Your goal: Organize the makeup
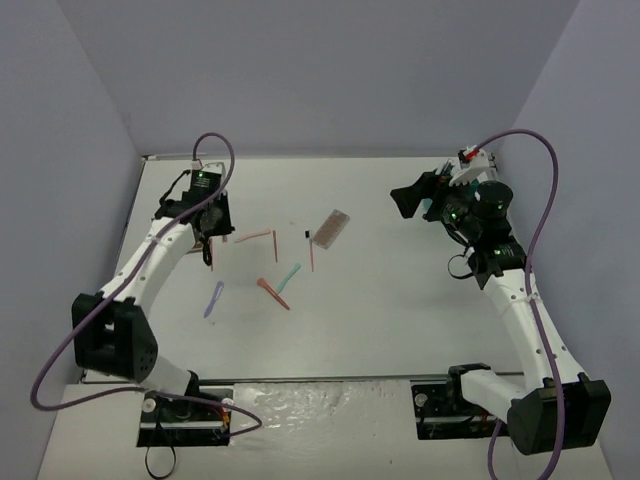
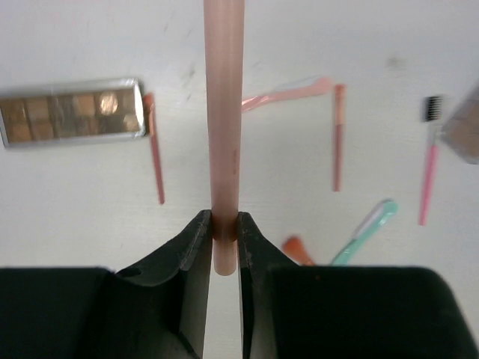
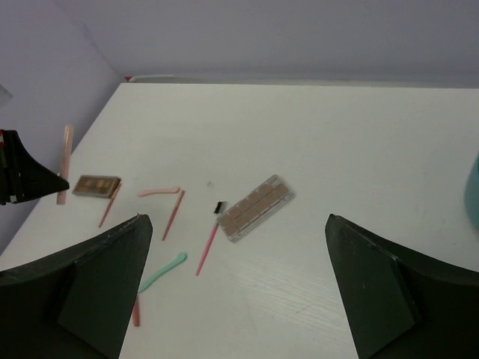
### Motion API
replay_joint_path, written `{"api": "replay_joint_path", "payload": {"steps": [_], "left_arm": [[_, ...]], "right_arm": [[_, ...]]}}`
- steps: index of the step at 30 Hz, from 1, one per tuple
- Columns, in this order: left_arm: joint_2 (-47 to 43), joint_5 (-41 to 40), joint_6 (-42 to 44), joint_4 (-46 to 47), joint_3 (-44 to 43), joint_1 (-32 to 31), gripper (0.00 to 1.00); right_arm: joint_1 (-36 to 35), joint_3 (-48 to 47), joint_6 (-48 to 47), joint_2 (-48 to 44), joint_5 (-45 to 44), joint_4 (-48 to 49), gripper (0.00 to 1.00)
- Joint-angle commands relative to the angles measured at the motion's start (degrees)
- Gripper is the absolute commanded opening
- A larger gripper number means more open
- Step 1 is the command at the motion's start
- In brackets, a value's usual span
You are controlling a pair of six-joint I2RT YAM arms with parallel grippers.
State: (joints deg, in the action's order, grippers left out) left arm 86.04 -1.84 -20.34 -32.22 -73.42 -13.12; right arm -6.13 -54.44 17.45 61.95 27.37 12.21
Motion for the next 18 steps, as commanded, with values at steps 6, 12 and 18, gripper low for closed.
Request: {"api": "replay_joint_path", "payload": {"steps": [6,12,18], "left_arm": [[-14.97,5.7,8.07,19.11,1.54,-21.02,0.0],[-13.98,7.8,8.04,23.16,-0.84,-27.65,0.0],[-11.95,8.17,9.0,23.6,-2.63,-31.92,0.0]], "right_arm": [[-6.28,-7.92,4.62,5.44,13.15,5.48,0.91],[-10.64,-8.49,9.6,7.91,14.55,12.2,0.82],[-12.48,-8.93,11.86,9.09,14.51,15.45,0.71]]}}
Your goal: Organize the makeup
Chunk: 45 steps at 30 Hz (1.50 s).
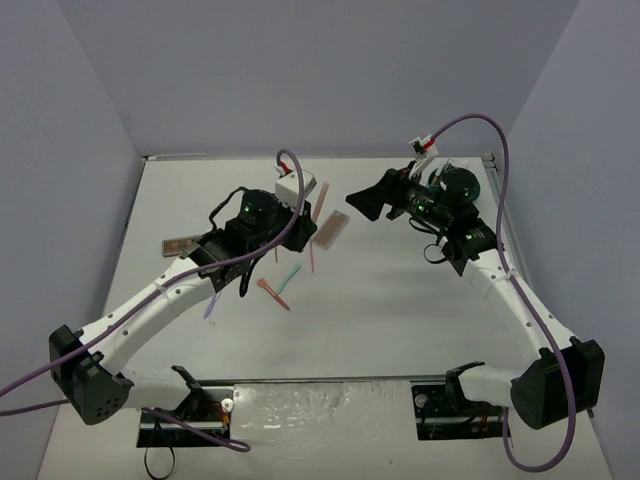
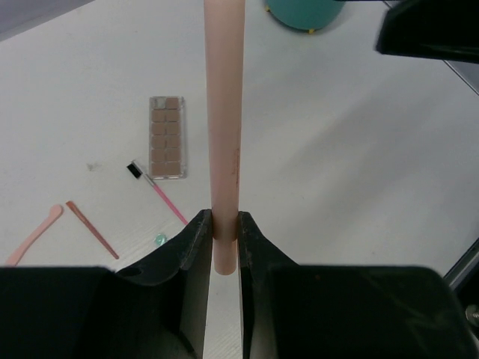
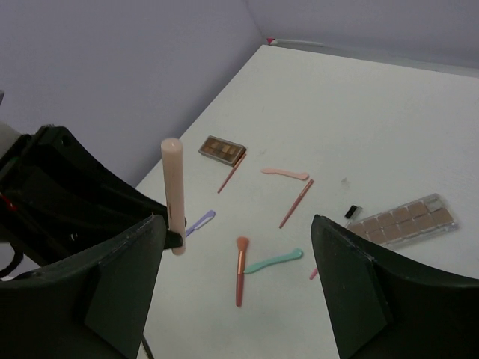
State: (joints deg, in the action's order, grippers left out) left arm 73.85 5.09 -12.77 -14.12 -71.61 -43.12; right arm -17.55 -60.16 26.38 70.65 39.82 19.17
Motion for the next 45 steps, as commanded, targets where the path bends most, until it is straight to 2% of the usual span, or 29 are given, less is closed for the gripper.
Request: {"api": "replay_joint_path", "payload": {"steps": [1,21,29,34,37,40,45], "left_arm": [[0.57,1.2,1.43,5.53,-4.59,-2.18,0.0],[3.2,1.32,-0.12,7.23,-6.99,-2.76,0.0],[4.28,1.32,-0.1,6.96,-7.44,-2.76,0.0],[4.73,1.22,-0.16,6.82,-7.93,-2.76,0.0],[4.81,0.02,-0.24,6.58,-8.01,-2.76,0.0],[4.73,-1.36,-0.3,5.82,-7.62,-2.7,0.1],[4.73,-4.15,-0.52,3.95,-7.05,-2.59,0.63]], "right_arm": [[-1.38,-3.18,3.13,0.52,2.1,8.91,0.69],[-4.48,-1.48,3.77,3.04,2.57,10.57,0.41],[-5.82,-1.54,4.03,3.71,2.98,11.24,0.35],[-5.91,-1.45,3.22,3.7,1.96,10.58,0.18],[-5.91,-1.61,1.62,3.62,0.43,8.97,0.03],[-5.85,-2.16,-0.48,3.23,-2.36,5.74,0.0],[-5.28,-3.71,-4.59,3.03,-9.19,0.74,0.0]]}}
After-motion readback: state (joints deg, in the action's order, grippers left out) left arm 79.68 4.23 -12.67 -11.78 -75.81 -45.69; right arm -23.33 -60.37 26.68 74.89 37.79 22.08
